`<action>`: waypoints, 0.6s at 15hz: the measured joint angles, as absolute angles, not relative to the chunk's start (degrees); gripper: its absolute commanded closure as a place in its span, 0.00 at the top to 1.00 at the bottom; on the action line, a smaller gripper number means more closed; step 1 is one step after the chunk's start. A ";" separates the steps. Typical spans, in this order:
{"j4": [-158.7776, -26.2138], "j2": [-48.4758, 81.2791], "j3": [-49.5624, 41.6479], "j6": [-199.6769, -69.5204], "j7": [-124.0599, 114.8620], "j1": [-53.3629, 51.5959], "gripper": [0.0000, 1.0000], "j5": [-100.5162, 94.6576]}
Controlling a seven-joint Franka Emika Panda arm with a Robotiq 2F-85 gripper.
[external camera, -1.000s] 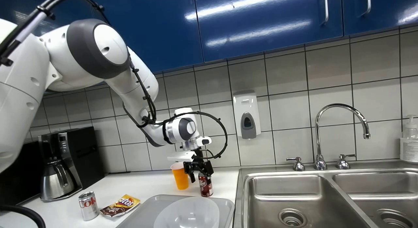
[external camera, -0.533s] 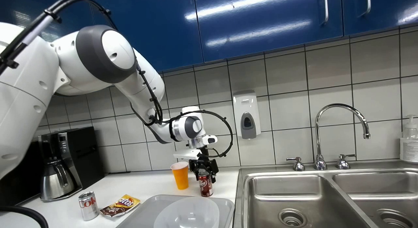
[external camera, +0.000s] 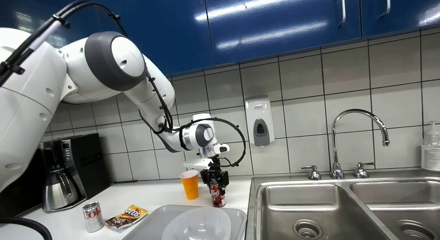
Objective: Put the two cans on the grey tray
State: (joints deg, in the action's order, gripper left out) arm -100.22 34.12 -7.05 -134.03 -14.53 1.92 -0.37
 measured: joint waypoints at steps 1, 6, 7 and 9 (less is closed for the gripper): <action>-100.11 34.16 -7.05 -133.93 -14.52 1.92 0.39 -0.37; -100.04 34.15 -7.04 -134.02 -14.03 1.92 0.39 -0.37; -100.05 33.99 -6.99 -134.11 -13.71 1.92 0.39 -0.36; -100.32 33.08 -6.82 -134.39 -12.82 1.92 0.39 -0.36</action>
State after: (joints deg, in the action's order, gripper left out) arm -100.32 33.08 -6.82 -134.39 -12.82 1.92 -0.36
